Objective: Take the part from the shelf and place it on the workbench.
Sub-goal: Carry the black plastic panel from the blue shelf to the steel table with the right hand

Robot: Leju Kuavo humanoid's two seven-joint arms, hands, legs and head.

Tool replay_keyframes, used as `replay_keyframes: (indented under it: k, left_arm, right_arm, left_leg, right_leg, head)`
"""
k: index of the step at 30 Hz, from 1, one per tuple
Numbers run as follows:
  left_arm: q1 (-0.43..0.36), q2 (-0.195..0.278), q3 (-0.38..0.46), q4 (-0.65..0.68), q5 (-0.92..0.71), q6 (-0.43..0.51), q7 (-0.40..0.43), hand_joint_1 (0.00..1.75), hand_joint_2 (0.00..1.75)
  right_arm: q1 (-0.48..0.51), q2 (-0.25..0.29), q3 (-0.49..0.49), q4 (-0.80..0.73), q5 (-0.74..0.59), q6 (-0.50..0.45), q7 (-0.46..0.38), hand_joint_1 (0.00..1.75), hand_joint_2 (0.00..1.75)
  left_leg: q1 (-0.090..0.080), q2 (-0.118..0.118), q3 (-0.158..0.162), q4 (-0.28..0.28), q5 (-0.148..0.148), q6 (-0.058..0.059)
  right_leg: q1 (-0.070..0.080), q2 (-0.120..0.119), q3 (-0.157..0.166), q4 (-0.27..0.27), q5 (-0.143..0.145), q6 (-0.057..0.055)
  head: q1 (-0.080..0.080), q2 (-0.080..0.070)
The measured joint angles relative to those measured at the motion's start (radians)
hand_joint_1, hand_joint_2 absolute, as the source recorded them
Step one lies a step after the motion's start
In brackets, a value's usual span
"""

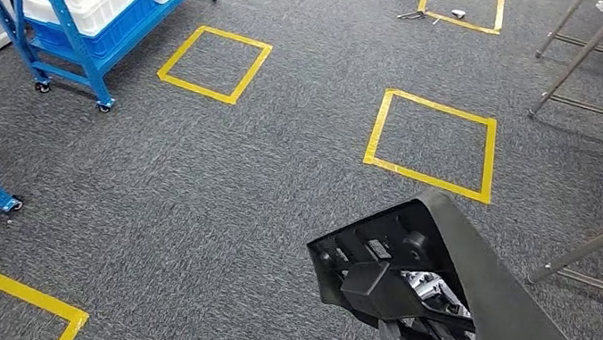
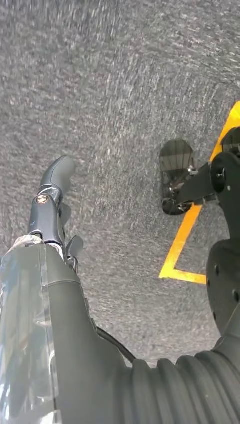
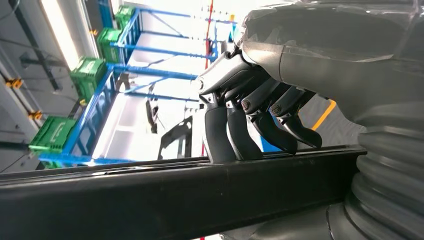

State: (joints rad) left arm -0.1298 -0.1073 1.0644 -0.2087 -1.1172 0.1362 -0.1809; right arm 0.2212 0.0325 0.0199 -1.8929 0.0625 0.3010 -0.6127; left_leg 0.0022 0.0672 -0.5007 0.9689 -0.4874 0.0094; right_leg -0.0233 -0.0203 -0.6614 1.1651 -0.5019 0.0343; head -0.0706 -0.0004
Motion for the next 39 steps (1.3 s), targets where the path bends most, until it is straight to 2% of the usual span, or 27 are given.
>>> replay_keyframes:
  k: [2, 3, 5, 6, 8, 10, 11, 12, 13, 14, 15, 17, 19, 21, 23, 25, 26, 27, 28, 29, 30, 31, 33, 34, 36, 37, 39]
  left_arm:
    - [0.001, 0.0, 0.008, 0.0, 0.014, 0.015, -0.009, 0.0, 1.75]
    - [0.001, 0.0, 0.011, -0.001, 0.018, 0.021, -0.013, 0.0, 1.75]
    - [0.002, 0.0, 0.013, -0.001, 0.023, 0.023, -0.022, 0.0, 1.75]
    - [0.002, 0.0, 0.014, -0.001, 0.027, 0.022, -0.03, 0.0, 1.75]
    - [0.005, 0.0, 0.021, -0.001, 0.038, 0.025, -0.048, 0.0, 1.75]
    - [0.014, -0.002, 0.03, -0.001, 0.042, 0.048, -0.063, 0.0, 1.75]
    - [0.02, -0.004, 0.033, -0.001, 0.039, 0.067, -0.067, 0.0, 1.75]
    - [0.027, -0.005, 0.034, -0.001, 0.034, 0.089, -0.068, 0.0, 1.75]
    - [0.031, -0.006, 0.034, -0.001, 0.028, 0.113, -0.07, 0.0, 1.75]
    - [0.035, -0.006, 0.034, -0.001, 0.021, 0.139, -0.073, 0.0, 1.75]
    - [0.036, -0.006, 0.034, -0.001, 0.014, 0.165, -0.08, 0.0, 1.75]
    - [0.037, -0.006, 0.034, -0.001, 0.001, 0.209, -0.097, 0.0, 1.75]
    - [0.038, -0.006, 0.033, -0.001, -0.003, 0.228, -0.107, 0.0, 1.75]
    - [0.037, -0.008, 0.033, -0.001, -0.004, 0.234, -0.111, 0.0, 1.75]
    - [0.038, -0.011, 0.032, -0.001, -0.004, 0.236, -0.112, 0.0, 1.75]
    - [0.041, -0.012, 0.032, -0.001, -0.004, 0.237, -0.113, 0.0, 1.75]
    - [0.043, -0.013, 0.032, -0.001, -0.004, 0.237, -0.113, 0.0, 1.75]
    - [0.044, -0.013, 0.032, -0.001, -0.004, 0.238, -0.113, 0.0, 1.75]
    - [0.045, -0.014, 0.032, -0.001, -0.004, 0.24, -0.114, 0.0, 1.75]
    - [0.045, -0.015, 0.032, -0.001, -0.005, 0.248, -0.119, 0.0, 1.75]
    - [0.045, -0.017, 0.032, -0.001, -0.006, 0.259, -0.128, 0.0, 1.75]
    - [0.045, -0.018, 0.031, -0.001, -0.009, 0.274, -0.14, 0.0, 1.75]
    - [0.044, -0.019, 0.03, -0.001, -0.011, 0.304, -0.164, 0.0, 1.75]
    - [0.044, -0.02, 0.03, -0.001, -0.007, 0.316, -0.173, 0.0, 1.75]
    - [0.042, -0.02, 0.031, -0.001, 0.006, 0.325, -0.18, 0.0, 1.75]
    - [0.041, -0.02, 0.031, -0.001, 0.012, 0.322, -0.18, 0.0, 1.75]
    - [0.04, -0.021, 0.033, -0.001, 0.019, 0.308, -0.171, 0.0, 1.75]
  right_arm:
    - [-0.003, 0.001, 0.002, 0.002, 0.002, 0.002, 0.0, 1.75, 1.75]
    - [-0.005, 0.002, 0.003, 0.002, 0.003, 0.004, 0.0, 1.75, 1.75]
    - [-0.005, 0.003, 0.004, 0.004, 0.004, 0.006, 0.0, 1.75, 1.75]
    - [-0.005, 0.003, 0.004, 0.004, 0.004, 0.007, 0.0, 1.75, 1.75]
    - [-0.007, 0.004, 0.006, 0.004, 0.003, 0.01, -0.001, 1.75, 1.75]
    - [-0.009, 0.005, 0.009, 0.006, 0.0, 0.011, -0.001, 1.75, 1.75]
    - [-0.01, 0.005, 0.011, 0.009, -0.001, 0.011, -0.002, 1.75, 1.75]
    - [-0.01, 0.005, 0.013, 0.012, -0.002, 0.011, -0.002, 1.75, 1.75]
    - [-0.012, 0.005, 0.015, 0.015, -0.004, 0.011, -0.002, 1.75, 1.75]
    - [-0.014, 0.005, 0.017, 0.018, -0.005, 0.01, -0.002, 1.75, 1.75]
    - [-0.018, 0.006, 0.021, 0.02, -0.006, 0.008, -0.002, 1.75, 1.75]
    - [-0.025, 0.009, 0.027, 0.023, -0.006, 0.005, -0.001, 1.75, 1.75]
    - [-0.027, 0.012, 0.031, 0.025, -0.006, 0.002, -0.001, 1.75, 1.75]
    - [-0.026, 0.013, 0.033, 0.025, -0.006, -0.001, -0.001, 1.75, 1.75]
    - [-0.028, 0.013, 0.033, 0.026, -0.007, -0.003, -0.001, 1.75, 1.75]
    - [-0.03, 0.013, 0.033, 0.026, -0.007, -0.004, -0.001, 1.75, 1.75]
    - [-0.03, 0.013, 0.033, 0.027, -0.007, -0.004, -0.001, 1.75, 1.75]
    - [-0.03, 0.013, 0.033, 0.028, -0.007, -0.004, -0.001, 1.75, 1.75]
    - [-0.029, 0.013, 0.033, 0.029, -0.007, -0.005, -0.001, 1.75, 1.75]
    - [-0.028, 0.013, 0.033, 0.03, -0.006, -0.006, -0.001, 1.75, 1.75]
    - [-0.027, 0.013, 0.033, 0.031, -0.005, -0.008, -0.001, 1.75, 1.75]
    - [-0.025, 0.013, 0.033, 0.03, -0.003, -0.011, -0.001, 1.75, 1.75]
    - [-0.014, 0.015, 0.033, 0.028, 0.002, -0.017, -0.001, 1.75, 1.75]
    - [-0.006, 0.016, 0.033, 0.025, 0.004, -0.019, -0.001, 1.75, 1.75]
    - [0.007, 0.017, 0.032, 0.021, 0.006, -0.02, -0.001, 1.75, 1.75]
    - [0.01, 0.018, 0.033, 0.02, 0.007, -0.019, -0.001, 1.75, 1.75]
    - [0.009, 0.019, 0.034, 0.018, 0.007, -0.015, -0.001, 1.75, 1.75]
  left_leg:
    - [-0.002, 0.016, -0.002, 0.015, -0.013, -0.014]
    - [-0.004, 0.023, -0.002, 0.022, -0.017, -0.019]
    - [-0.005, 0.037, 0.0, 0.026, -0.021, -0.027]
    - [-0.002, 0.035, 0.0, 0.03, -0.026, -0.032]
    - [0.004, 0.001, -0.019, 0.079, -0.066, -0.04]
    - [0.007, -0.043, -0.075, 0.206, -0.136, -0.042]
    - [0.006, -0.052, -0.108, 0.275, -0.163, -0.041]
    - [0.006, -0.056, -0.13, 0.32, -0.172, -0.038]
    - [0.005, -0.059, -0.136, 0.326, -0.159, -0.033]
    - [0.004, -0.063, -0.122, 0.29, -0.128, -0.027]
    - [0.001, -0.074, -0.093, 0.221, -0.085, -0.019]
    - [-0.004, -0.117, -0.035, 0.089, -0.031, -0.004]
    - [-0.009, -0.141, -0.015, 0.04, -0.022, 0.002]
    - [-0.009, -0.124, -0.011, 0.024, -0.011, 0.008]
    - [-0.005, -0.1, -0.004, -0.001, 0.005, 0.017]
    - [-0.005, -0.072, -0.003, -0.013, 0.014, 0.022]
    - [-0.006, -0.058, -0.006, -0.012, 0.014, 0.023]
    - [-0.006, -0.044, -0.008, -0.011, 0.014, 0.023]
    - [-0.005, -0.031, -0.009, -0.009, 0.013, 0.021]
    - [-0.004, -0.019, -0.01, -0.006, 0.011, 0.019]
    - [-0.002, -0.008, -0.01, -0.002, 0.007, 0.015]
    - [-0.001, 0.001, -0.011, 0.005, 0.002, 0.009]
    - [-0.004, 0.014, -0.011, 0.019, -0.009, -0.004]
    - [-0.007, 0.021, -0.011, 0.023, -0.012, -0.01]
    - [-0.006, 0.035, -0.008, 0.026, -0.017, -0.018]
    - [-0.003, 0.027, -0.009, 0.032, -0.025, -0.024]
    - [0.003, -0.014, -0.033, 0.095, -0.071, -0.032]
  right_leg:
    - [0.001, -0.033, 0.062, -0.11, 0.033, -0.006]
    - [0.003, -0.041, 0.071, -0.129, 0.033, -0.014]
    - [0.007, -0.025, 0.065, -0.124, 0.033, -0.03]
    - [0.007, -0.016, 0.064, -0.125, 0.034, -0.037]
    - [0.006, 0.002, 0.062, -0.128, 0.038, -0.049]
    - [0.009, 0.022, 0.059, -0.129, 0.042, -0.058]
    - [0.012, 0.034, 0.058, -0.129, 0.043, -0.061]
    - [0.015, 0.047, 0.056, -0.129, 0.044, -0.063]
    - [0.019, 0.061, 0.056, -0.128, 0.045, -0.065]
    - [0.021, 0.075, 0.056, -0.128, 0.046, -0.065]
    - [0.022, 0.088, 0.057, -0.128, 0.047, -0.065]
    - [0.021, 0.108, 0.056, -0.128, 0.051, -0.06]
    - [0.015, 0.126, 0.051, -0.129, 0.058, -0.05]
    - [0.012, 0.14, 0.046, -0.133, 0.064, -0.037]
    - [0.018, 0.106, 0.031, -0.104, 0.04, -0.029]
    - [0.019, 0.051, -0.017, 0.002, -0.026, -0.023]
    - [0.016, 0.038, -0.047, 0.068, -0.058, -0.018]
    - [0.011, 0.032, -0.067, 0.118, -0.077, -0.013]
    - [0.007, 0.028, -0.071, 0.133, -0.076, -0.008]
    - [0.003, 0.022, -0.053, 0.107, -0.057, -0.003]
    - [0.0, 0.01, -0.015, 0.045, -0.026, 0.002]
    - [-0.001, -0.014, 0.028, -0.03, -0.002, 0.004]
    - [0.002, -0.046, 0.083, -0.128, 0.024, -0.004]
    - [0.005, -0.051, 0.088, -0.14, 0.023, -0.012]
    - [0.007, -0.029, 0.084, -0.139, 0.026, -0.026]
    - [0.006, -0.019, 0.084, -0.141, 0.028, -0.032]
    - [0.002, 0.002, 0.083, -0.146, 0.034, -0.045]
  head:
    - [0.0, 0.0]
    - [0.0, 0.0]
    - [0.0, 0.0]
    - [0.0, 0.0]
    - [0.0, 0.0]
    - [0.0, 0.0]
    - [0.0, 0.0]
    - [0.0, 0.0]
    - [0.0, 0.0]
    - [0.0, 0.0]
    - [0.0, 0.0]
    - [0.0, 0.0]
    - [0.0, 0.0]
    - [0.0, 0.0]
    - [0.0, 0.0]
    - [0.0, 0.0]
    - [0.0, 0.0]
    - [0.0, 0.0]
    - [0.0, 0.0]
    - [0.0, 0.0]
    - [0.0, 0.0]
    - [0.0, 0.0]
    - [0.0, 0.0]
    - [0.0, 0.0]
    - [0.0, 0.0]
    - [0.0, 0.0]
    - [0.0, 0.0]
